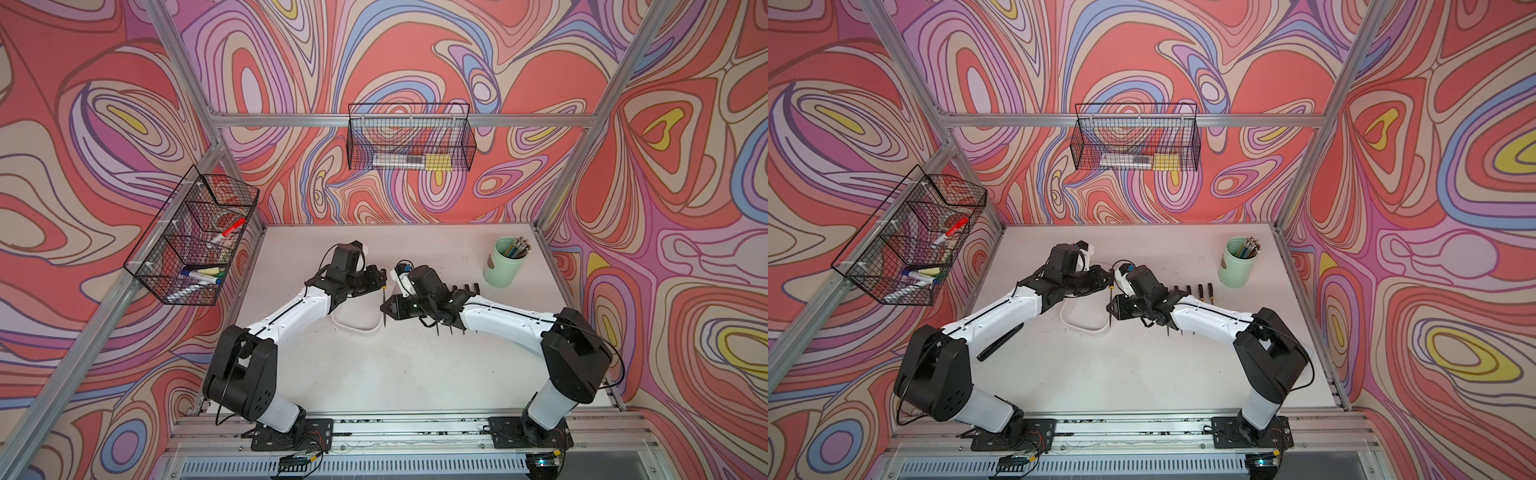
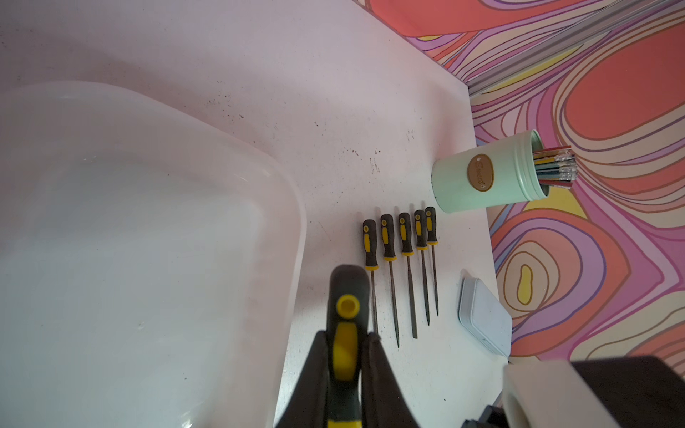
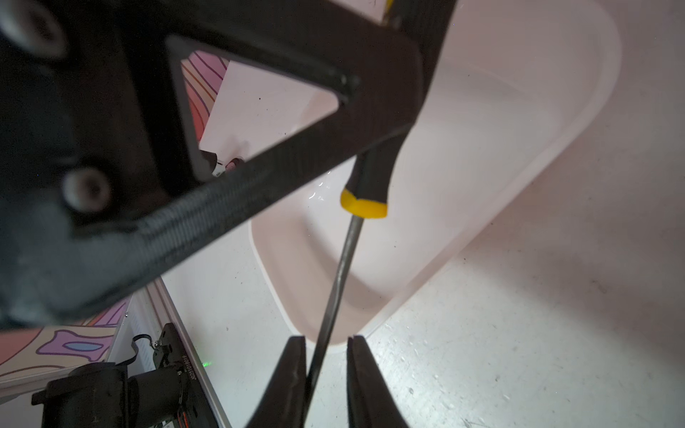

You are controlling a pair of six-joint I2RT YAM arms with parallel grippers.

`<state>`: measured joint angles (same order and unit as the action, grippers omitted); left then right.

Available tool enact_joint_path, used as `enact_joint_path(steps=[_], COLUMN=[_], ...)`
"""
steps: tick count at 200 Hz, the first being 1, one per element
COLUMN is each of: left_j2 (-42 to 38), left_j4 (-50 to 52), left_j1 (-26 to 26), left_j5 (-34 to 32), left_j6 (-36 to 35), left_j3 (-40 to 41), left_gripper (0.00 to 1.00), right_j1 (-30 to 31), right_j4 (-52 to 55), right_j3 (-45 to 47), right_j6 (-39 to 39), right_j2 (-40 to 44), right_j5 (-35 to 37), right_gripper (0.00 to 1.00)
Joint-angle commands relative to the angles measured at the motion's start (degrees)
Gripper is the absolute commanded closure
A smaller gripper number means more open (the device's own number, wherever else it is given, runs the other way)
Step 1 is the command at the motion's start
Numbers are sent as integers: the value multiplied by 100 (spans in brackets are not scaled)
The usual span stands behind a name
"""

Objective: Take the file tool out of the storage box
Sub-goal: Pick up the file tool from the storage box, then place the file tool at the center of the board.

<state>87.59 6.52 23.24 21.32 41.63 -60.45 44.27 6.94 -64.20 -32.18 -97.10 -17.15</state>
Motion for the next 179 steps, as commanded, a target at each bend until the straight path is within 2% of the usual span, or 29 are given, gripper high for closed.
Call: enact_joint_path(steps=[1, 30, 67, 88, 126, 145, 152, 179], left_j2=[-162, -172, -196, -170, -262, -364, -386, -505], left_j4=[-64, -99, -200, -96, 359, 693, 818, 1409], left_j1=[-31, -31, -31, -39, -81, -110, -110, -111], left_j5=[75, 78, 14, 32, -146, -318, -398, -638], left_j6=[12, 21, 0, -120, -532, -803, -919, -1261], left_j3=[58, 85, 182, 108, -76, -160, -217, -289], left_gripper=[96, 96, 92, 77, 25, 5, 1, 1], right_j1=[28, 36, 41, 46, 77, 84, 87, 82], right_j4=[4, 93, 275, 530, 1354, 1802, 1978, 2744], right_j3=[-188, -258, -286, -312, -439, -506, -562, -896], right_j6=[31, 77, 123, 109, 43, -38, -66, -147], right_j2=[-81, -56, 63, 151, 242, 266, 255, 74], right_j5=[71, 88, 247, 545, 1438, 1899, 2071, 2655], right_gripper=[85, 100, 100, 100, 100, 100, 100, 100])
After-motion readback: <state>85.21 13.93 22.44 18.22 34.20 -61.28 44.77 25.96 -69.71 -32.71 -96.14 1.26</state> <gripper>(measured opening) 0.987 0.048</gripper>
